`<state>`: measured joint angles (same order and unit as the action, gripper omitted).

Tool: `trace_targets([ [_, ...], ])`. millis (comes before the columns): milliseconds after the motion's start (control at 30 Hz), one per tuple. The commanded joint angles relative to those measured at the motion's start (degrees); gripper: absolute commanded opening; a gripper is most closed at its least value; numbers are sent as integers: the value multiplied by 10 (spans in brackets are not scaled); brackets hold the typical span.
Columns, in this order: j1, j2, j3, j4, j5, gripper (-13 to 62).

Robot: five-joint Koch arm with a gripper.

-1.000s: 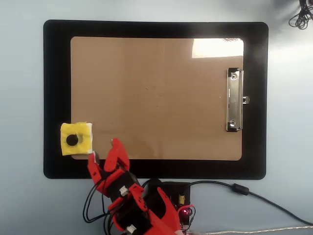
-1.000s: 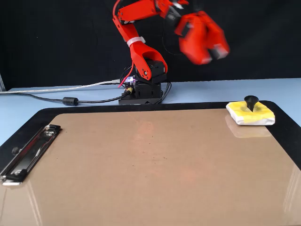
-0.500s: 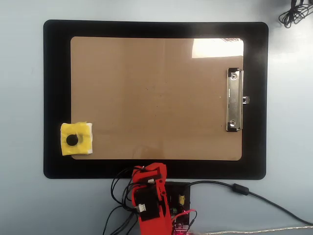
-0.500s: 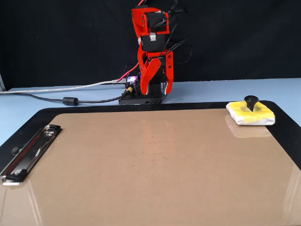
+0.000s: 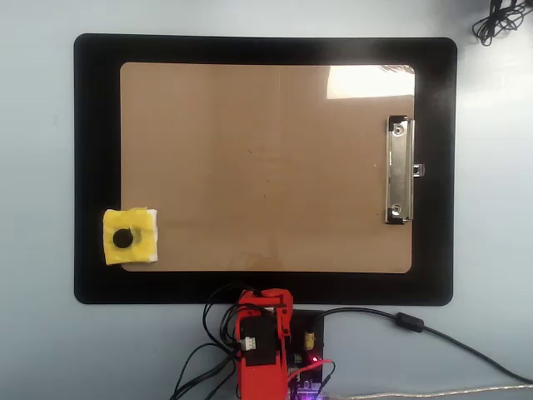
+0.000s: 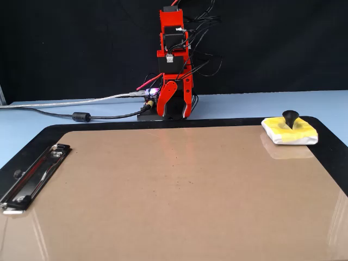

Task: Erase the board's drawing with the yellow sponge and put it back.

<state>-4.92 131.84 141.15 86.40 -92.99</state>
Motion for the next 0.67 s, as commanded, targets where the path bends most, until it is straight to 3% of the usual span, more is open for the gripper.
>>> trace_targets([
  [0,-9,29,0,73,-4,344],
  [633,-9,28,-1,85,-4,341],
])
